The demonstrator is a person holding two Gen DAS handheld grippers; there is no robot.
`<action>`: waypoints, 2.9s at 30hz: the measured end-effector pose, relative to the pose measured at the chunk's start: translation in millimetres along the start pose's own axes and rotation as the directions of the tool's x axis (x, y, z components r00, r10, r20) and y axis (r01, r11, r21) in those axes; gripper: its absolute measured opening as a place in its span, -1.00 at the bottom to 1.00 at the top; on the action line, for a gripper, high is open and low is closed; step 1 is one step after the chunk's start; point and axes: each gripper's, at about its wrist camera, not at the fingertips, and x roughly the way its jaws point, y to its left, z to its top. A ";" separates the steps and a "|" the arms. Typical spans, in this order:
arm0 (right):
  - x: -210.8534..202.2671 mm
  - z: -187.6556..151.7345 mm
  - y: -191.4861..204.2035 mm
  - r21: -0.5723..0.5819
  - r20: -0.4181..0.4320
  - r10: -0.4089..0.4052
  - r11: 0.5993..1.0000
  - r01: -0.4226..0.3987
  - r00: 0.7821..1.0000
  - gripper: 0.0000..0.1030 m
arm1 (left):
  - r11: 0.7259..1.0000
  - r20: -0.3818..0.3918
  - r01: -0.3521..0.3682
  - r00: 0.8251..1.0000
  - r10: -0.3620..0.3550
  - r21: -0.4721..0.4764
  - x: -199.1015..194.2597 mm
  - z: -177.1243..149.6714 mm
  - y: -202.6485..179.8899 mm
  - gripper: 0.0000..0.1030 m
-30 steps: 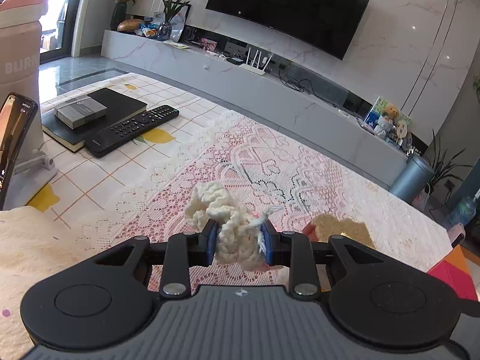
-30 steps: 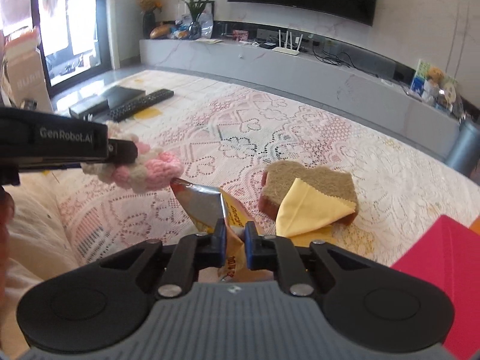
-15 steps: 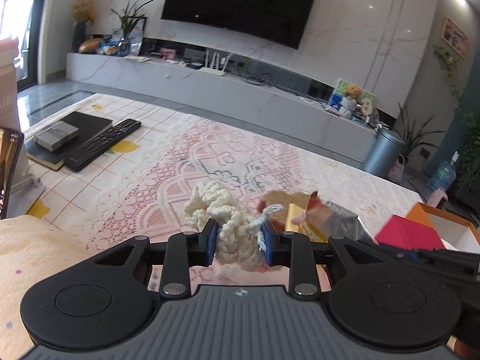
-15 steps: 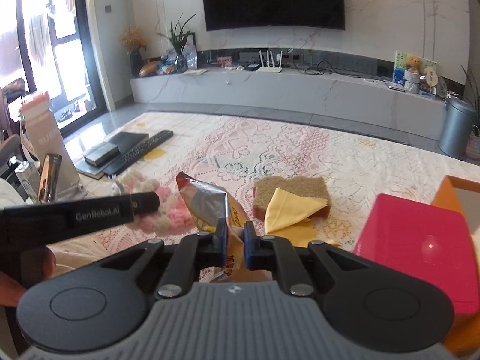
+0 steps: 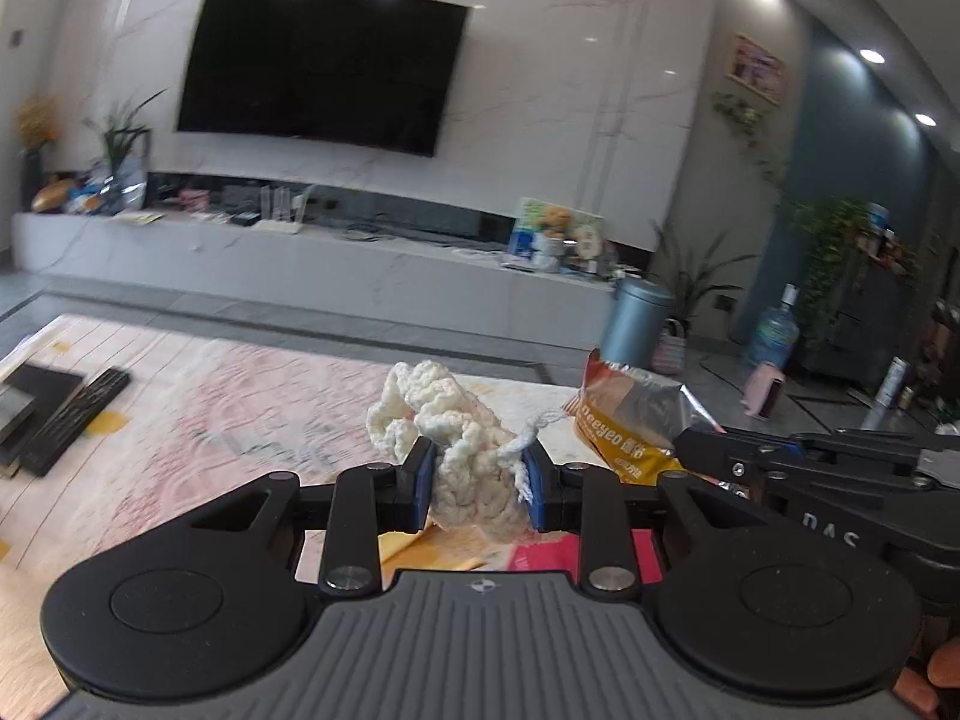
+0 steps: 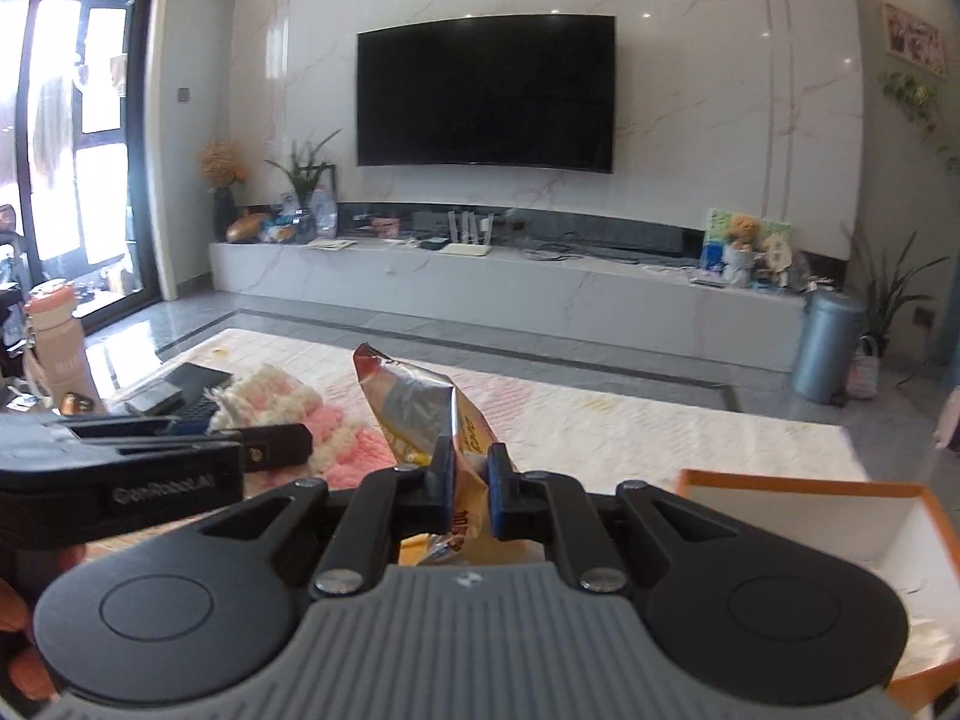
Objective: Organize soft objects
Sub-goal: 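Carry crocheted toy and snack bag over the orange box and open both grippers, then withdraw both tools back over the remaining items on the bed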
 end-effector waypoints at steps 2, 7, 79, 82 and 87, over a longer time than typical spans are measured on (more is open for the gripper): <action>-4.8 1.2 -19.9 0.005 -0.007 -0.039 0.999 0.039 0.999 -0.84 | 0.998 -0.005 0.048 0.999 -0.047 0.044 9.7 5.9 -17.9 -0.35; -13.1 1.7 -70.1 -0.008 -0.037 -0.146 0.989 0.146 0.989 -0.84 | 0.977 -0.056 0.160 0.987 -0.153 0.143 43.6 16.1 -62.6 -0.35; 33.6 -58.3 -186.7 0.006 -0.244 -0.406 0.908 0.420 0.881 0.24 | 0.889 -0.184 0.319 0.945 -0.271 0.329 128.8 -15.8 -142.0 0.57; 20.6 -63.5 -159.0 0.039 -0.196 -0.388 0.915 0.403 0.901 0.29 | 0.908 -0.141 0.283 0.958 -0.250 0.310 105.2 -20.1 -124.4 0.57; 6.4 -79.3 -115.2 0.094 -0.149 -0.368 0.919 0.384 0.918 0.30 | 0.941 -0.104 0.215 0.975 -0.194 0.262 71.0 -31.7 -90.1 0.57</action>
